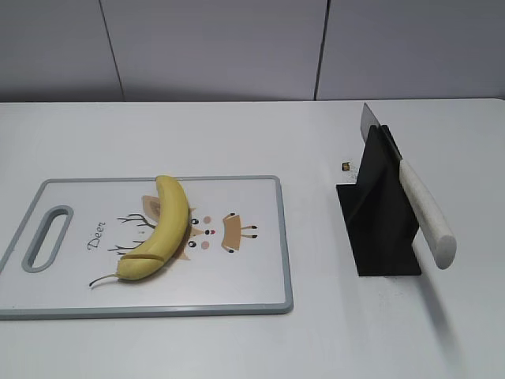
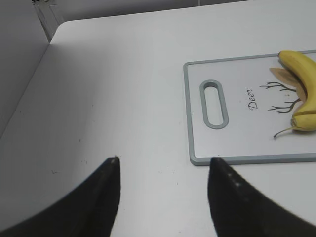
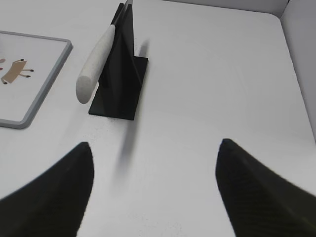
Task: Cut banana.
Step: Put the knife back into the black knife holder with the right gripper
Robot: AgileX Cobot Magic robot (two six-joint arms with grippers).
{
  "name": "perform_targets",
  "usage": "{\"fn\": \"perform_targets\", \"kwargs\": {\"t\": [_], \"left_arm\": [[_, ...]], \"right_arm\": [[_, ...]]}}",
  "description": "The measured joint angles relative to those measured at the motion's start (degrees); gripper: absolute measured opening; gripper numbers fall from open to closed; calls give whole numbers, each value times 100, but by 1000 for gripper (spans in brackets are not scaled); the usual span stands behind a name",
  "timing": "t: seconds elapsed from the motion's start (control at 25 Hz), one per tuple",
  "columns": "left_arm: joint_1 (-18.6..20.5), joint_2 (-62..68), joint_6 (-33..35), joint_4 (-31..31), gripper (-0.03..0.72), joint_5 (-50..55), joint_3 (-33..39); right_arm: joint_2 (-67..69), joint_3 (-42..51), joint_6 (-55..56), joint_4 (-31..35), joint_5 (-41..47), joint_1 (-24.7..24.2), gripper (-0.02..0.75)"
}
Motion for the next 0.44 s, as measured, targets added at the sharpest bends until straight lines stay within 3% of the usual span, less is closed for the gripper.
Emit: {"fn": "perform_targets", "kwargs": {"t": [0.44], "left_arm": [[0,0,0,0,551,0,0]], "right_arm": [[0,0,0,0,0,0,582]]}}
